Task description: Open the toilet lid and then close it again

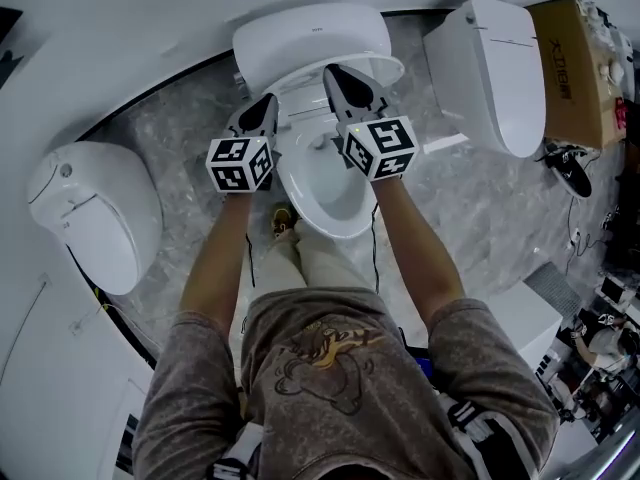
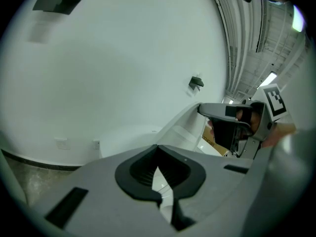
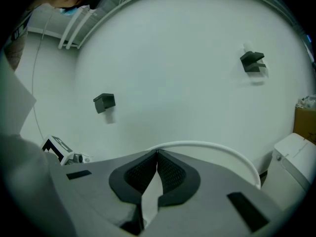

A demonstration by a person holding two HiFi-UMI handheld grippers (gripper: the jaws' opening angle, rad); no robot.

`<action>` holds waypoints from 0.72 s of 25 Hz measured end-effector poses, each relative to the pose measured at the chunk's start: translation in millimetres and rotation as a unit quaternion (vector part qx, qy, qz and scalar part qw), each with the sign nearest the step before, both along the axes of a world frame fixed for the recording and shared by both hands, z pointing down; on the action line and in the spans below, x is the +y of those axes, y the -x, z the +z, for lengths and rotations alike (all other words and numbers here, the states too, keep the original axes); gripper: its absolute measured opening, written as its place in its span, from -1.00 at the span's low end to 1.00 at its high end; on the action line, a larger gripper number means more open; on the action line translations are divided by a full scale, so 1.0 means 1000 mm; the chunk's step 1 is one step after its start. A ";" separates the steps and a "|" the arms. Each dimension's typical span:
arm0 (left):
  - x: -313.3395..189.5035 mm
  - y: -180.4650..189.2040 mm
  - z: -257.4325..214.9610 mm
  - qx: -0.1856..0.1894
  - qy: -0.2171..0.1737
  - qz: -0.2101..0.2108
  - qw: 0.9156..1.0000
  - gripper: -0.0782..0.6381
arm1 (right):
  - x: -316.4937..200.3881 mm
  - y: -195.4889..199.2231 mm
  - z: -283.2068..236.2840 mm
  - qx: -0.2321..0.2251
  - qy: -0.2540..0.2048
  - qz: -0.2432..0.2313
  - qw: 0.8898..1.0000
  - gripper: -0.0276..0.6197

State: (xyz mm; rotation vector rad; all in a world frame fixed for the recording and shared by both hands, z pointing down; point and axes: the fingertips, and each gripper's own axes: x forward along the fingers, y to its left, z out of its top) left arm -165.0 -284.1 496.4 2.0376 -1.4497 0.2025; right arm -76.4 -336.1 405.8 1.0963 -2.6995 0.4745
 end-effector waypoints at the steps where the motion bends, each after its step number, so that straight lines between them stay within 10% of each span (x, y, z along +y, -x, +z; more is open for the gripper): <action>1: -0.004 0.002 0.000 0.000 -0.003 -0.003 1.000 -0.76 | -0.004 0.002 0.002 0.002 0.000 -0.002 1.000 -0.83; 18: -0.022 0.017 -0.043 0.001 -0.054 -0.020 0.998 -0.76 | -0.005 -0.001 -0.013 -0.003 -0.002 0.013 1.000 -0.82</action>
